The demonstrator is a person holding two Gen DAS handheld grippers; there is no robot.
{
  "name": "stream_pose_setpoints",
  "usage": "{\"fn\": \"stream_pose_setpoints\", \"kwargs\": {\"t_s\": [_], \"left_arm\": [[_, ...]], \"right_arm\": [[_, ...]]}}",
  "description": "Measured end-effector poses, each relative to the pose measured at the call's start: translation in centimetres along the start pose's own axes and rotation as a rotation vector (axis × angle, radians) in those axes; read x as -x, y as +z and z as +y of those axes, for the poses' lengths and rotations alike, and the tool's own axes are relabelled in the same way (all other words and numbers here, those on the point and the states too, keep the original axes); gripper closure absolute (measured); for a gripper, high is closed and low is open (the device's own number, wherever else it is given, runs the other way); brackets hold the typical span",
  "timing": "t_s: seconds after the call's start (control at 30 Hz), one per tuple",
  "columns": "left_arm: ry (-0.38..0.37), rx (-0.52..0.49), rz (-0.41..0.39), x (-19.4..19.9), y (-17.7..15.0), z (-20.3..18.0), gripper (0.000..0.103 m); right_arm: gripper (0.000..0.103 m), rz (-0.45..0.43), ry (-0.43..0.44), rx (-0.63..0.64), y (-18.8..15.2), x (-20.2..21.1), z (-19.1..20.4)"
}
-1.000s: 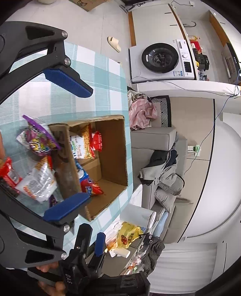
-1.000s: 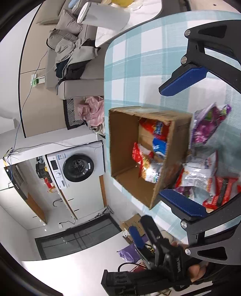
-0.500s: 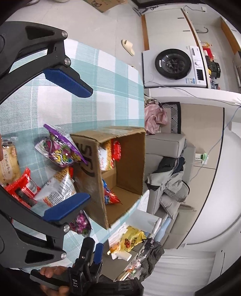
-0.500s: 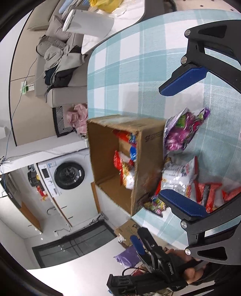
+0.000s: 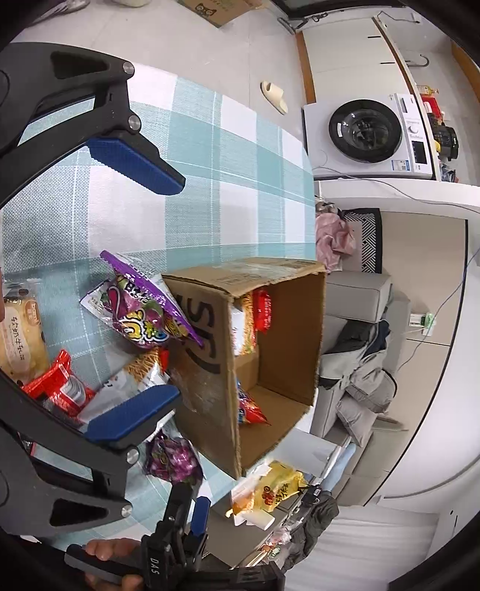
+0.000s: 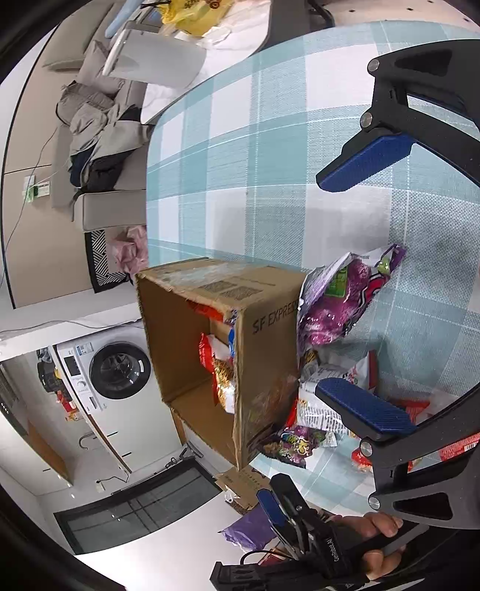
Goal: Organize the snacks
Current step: 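Move both open tools down to the snack pile beside the box, then grasp the pink snack bag with the right tool while the left tool grasps the purple-striped candy bag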
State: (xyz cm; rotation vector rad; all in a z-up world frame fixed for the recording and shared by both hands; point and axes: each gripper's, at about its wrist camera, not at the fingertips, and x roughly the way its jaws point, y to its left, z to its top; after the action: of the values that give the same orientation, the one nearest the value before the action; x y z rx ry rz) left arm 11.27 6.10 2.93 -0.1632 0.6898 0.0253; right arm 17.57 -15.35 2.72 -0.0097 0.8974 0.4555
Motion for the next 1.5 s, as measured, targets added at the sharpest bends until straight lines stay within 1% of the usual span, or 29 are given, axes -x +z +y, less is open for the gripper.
{"fn": "stream_pose_setpoints", "kwargs": {"t_s": [0.17, 0.43, 0.77, 0.9, 1.0, 1.37, 1.5], "left_arm": [[0.018, 0.008, 0.032, -1.6, -0.5, 0.5, 0.001], [0.026, 0.033, 0.076, -3.8, -1.2, 1.6, 0.001], [0.028, 0.023, 0.104, -5.3, -1.6, 1.9, 0.001], [0.038, 0.031, 0.113, -5.7, -1.8, 2.1, 0.001], [0.031, 0.036, 0.129, -6.3, -1.8, 2.4, 0.001], [0.002, 0.037, 0.134, -6.9, -2.3, 2.4, 0.001], [0.003, 0.035, 0.136, -7.2, -2.4, 2.4, 0.001]], "right_arm": [[0.001, 0.022, 0.001, -0.012, -0.3, -1.0, -0.4], [0.001, 0.052, 0.006, -0.016, -0.6, -2.3, -0.5], [0.001, 0.069, 0.014, -0.010, -0.9, -3.2, 0.0], [0.001, 0.071, 0.025, -0.008, -0.9, -3.3, 0.1], [0.001, 0.073, 0.025, -0.004, -1.0, -3.4, 0.2], [0.001, 0.077, 0.029, -0.008, -1.1, -3.6, 0.1], [0.001, 0.073, 0.031, -0.008, -1.1, -3.7, 0.1]]}}
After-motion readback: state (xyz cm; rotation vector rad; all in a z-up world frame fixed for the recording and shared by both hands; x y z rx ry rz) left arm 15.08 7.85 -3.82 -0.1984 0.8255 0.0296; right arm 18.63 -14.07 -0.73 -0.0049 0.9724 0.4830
